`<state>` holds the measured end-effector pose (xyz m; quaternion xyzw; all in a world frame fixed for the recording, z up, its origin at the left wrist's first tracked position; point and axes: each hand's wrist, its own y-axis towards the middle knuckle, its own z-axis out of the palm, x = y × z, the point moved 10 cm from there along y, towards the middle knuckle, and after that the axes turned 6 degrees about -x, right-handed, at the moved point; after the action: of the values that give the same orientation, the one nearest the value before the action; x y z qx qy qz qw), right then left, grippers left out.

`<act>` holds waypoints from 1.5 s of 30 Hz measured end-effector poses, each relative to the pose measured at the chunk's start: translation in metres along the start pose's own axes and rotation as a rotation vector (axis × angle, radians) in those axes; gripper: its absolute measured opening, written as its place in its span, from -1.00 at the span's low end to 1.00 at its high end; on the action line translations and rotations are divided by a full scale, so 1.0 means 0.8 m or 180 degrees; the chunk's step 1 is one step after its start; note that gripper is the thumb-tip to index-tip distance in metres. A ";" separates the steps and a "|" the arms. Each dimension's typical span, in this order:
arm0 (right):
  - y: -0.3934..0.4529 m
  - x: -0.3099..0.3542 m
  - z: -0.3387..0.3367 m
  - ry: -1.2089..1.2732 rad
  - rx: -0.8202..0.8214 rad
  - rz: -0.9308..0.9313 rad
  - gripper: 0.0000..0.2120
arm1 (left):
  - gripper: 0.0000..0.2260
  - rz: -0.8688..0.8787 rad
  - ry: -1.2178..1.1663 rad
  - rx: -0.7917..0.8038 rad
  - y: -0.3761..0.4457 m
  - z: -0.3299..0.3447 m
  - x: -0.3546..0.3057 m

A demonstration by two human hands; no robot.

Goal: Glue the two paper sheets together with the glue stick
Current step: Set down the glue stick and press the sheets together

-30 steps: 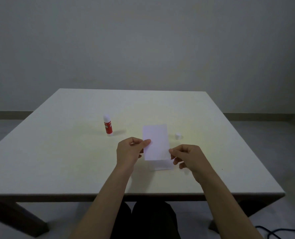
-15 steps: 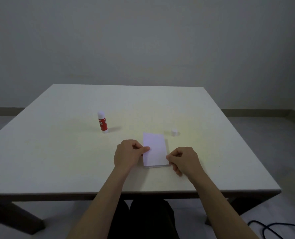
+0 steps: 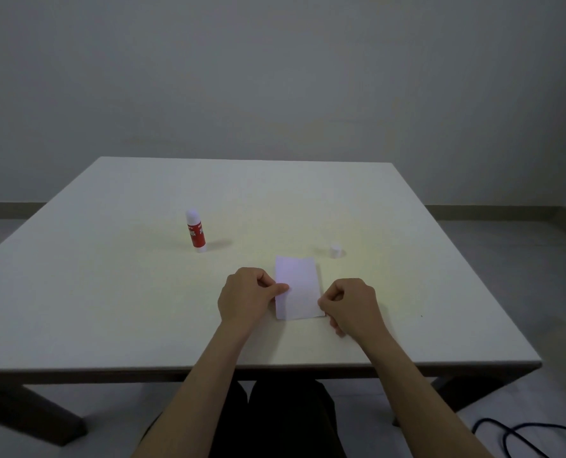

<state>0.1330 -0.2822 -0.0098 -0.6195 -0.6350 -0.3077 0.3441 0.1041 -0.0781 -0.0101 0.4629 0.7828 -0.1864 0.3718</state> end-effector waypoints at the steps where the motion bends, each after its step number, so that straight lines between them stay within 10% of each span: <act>1: 0.000 0.001 0.001 -0.0062 -0.0022 -0.0025 -0.91 | -0.73 0.0030 0.0031 -0.0008 0.000 0.000 -0.001; 12: 0.015 0.000 0.007 -0.0533 0.0045 -0.0148 -0.66 | -0.60 0.0632 0.0543 -0.0215 -0.009 0.002 -0.022; 17: 0.020 -0.001 0.009 -0.0604 0.0095 -0.0147 -0.66 | -0.42 0.1787 0.1818 0.0881 -0.027 0.051 -0.032; 26: -0.005 0.032 0.018 -0.1706 -0.0121 -0.0735 -0.79 | -0.40 0.1823 0.2356 0.1484 -0.024 0.052 0.001; 33: -0.070 0.077 0.133 -0.2374 0.0651 -0.2253 -0.24 | -0.24 0.1720 0.2472 0.1425 -0.013 0.010 0.044; 45: -0.019 0.072 0.148 -0.2708 0.0858 -0.1841 -0.18 | -0.25 0.1854 0.2417 0.1421 -0.008 0.009 0.052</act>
<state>0.1118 -0.1526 -0.0301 -0.4395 -0.8972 -0.0272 0.0338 0.0894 -0.0612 -0.0463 0.7641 0.6426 -0.0567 -0.0092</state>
